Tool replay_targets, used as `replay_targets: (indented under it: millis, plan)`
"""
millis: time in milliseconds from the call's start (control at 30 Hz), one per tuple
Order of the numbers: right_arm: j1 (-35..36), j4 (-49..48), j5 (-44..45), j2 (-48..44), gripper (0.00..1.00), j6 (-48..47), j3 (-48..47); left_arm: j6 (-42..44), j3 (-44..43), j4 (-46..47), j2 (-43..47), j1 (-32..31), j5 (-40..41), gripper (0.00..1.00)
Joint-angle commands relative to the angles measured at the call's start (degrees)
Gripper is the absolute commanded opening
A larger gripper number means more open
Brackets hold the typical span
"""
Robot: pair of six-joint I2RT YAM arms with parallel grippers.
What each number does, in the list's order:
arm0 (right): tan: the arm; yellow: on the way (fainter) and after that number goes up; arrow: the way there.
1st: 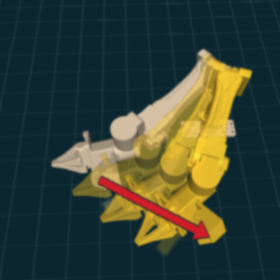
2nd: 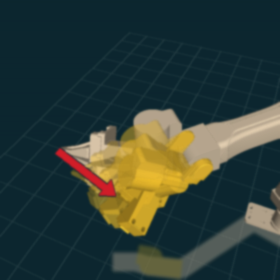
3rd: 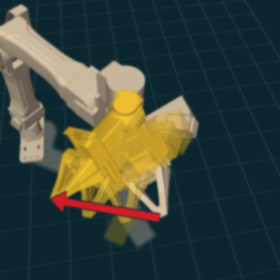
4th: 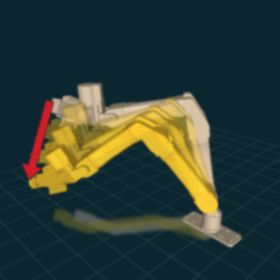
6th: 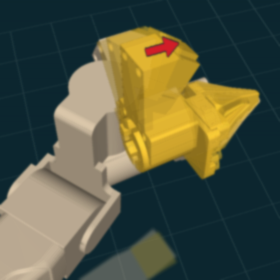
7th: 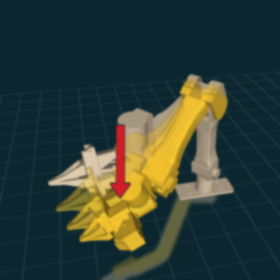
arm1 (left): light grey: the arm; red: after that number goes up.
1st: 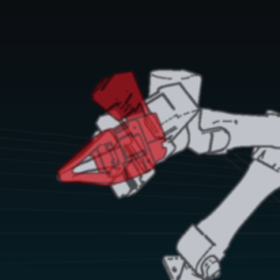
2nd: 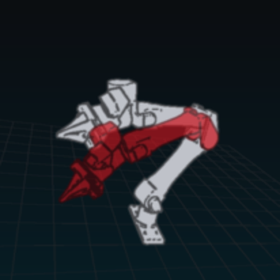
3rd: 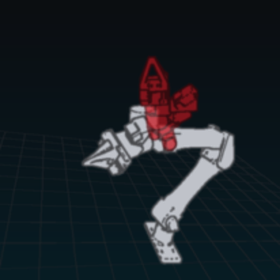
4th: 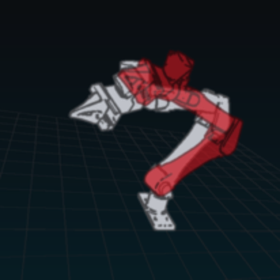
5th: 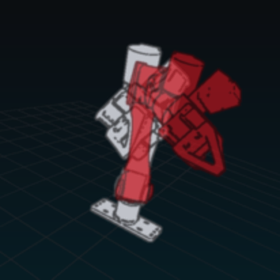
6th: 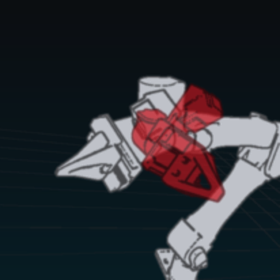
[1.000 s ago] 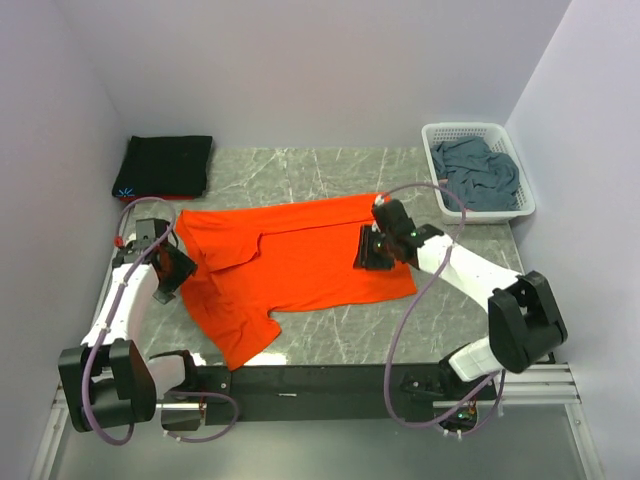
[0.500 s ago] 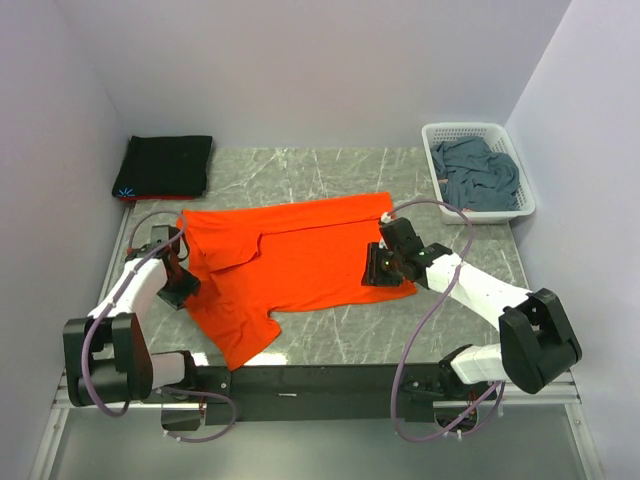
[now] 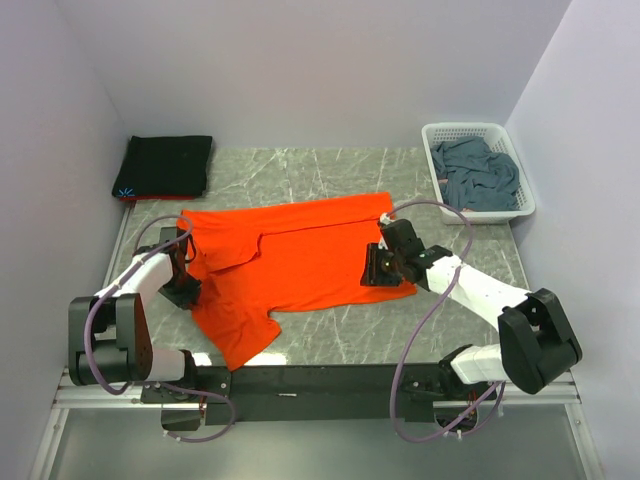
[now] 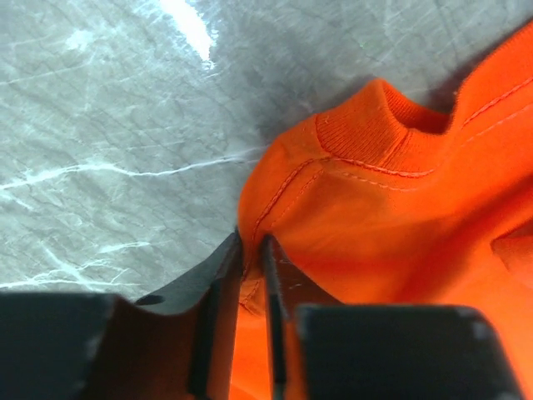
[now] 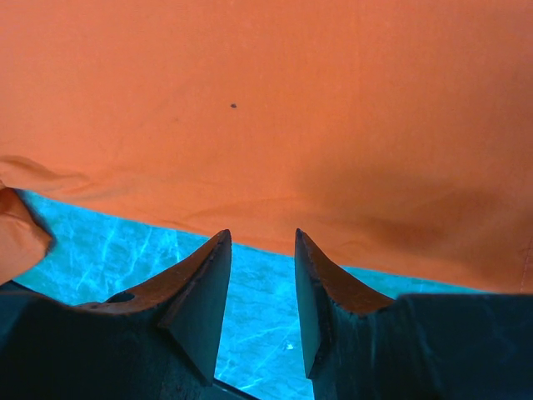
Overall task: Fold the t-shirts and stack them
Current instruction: Fold the tshirt
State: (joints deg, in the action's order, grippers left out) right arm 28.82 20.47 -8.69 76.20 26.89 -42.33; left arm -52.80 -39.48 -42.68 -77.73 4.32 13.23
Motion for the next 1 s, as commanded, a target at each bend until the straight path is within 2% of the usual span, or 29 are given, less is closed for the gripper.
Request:
replay_targets:
  millis: [0, 100, 233, 467, 633, 800, 900, 933, 967]
  plan:
    - [-0.87, -1.75, -0.36, -2.38, 0.43, -1.23, 0.75, -2.13, -0.59, -3.02, 0.47, -0.1, 3.55, 0.21]
    - [-1.22, -2.01, -0.54, -2.99, 0.43, -1.41, 1.02, -3.45, -1.12, -5.39, 1.53, -0.01, 4.43, 0.18]
    - [-1.66, -2.1, -0.8, -3.43, 0.43, -1.41, 1.28, -5.21, -2.0, -8.03, 1.88, -0.01, 4.69, 0.18]
    - [-3.15, -1.13, -0.01, -3.17, 0.43, -0.62, 1.89, -7.93, -2.35, -12.25, 4.96, 0.95, 5.04, 0.31]
    - [-4.56, -1.22, -0.54, -3.87, 0.43, -0.44, 2.51, -9.52, -2.35, -14.54, 9.17, 4.73, 5.4, 0.33]
    - [-5.17, -1.31, -0.8, -4.4, 0.43, -0.35, 2.51, -9.0, -2.17, -14.19, 9.18, 8.33, 4.17, 0.34]
    - [-5.26, -1.57, -0.98, -4.92, 0.43, -0.44, 2.69, -5.57, -2.7, -12.17, 9.7, 8.51, 2.24, 0.42]
    - [-5.26, -2.09, -1.24, -5.19, 0.43, -0.44, 2.86, -4.78, -2.88, -10.69, 10.49, 8.43, 1.36, 0.53]
    - [-5.26, -2.27, -1.5, -5.19, 0.43, -0.44, 2.95, -4.08, -3.14, -9.98, 10.93, 8.34, 0.92, 0.58]
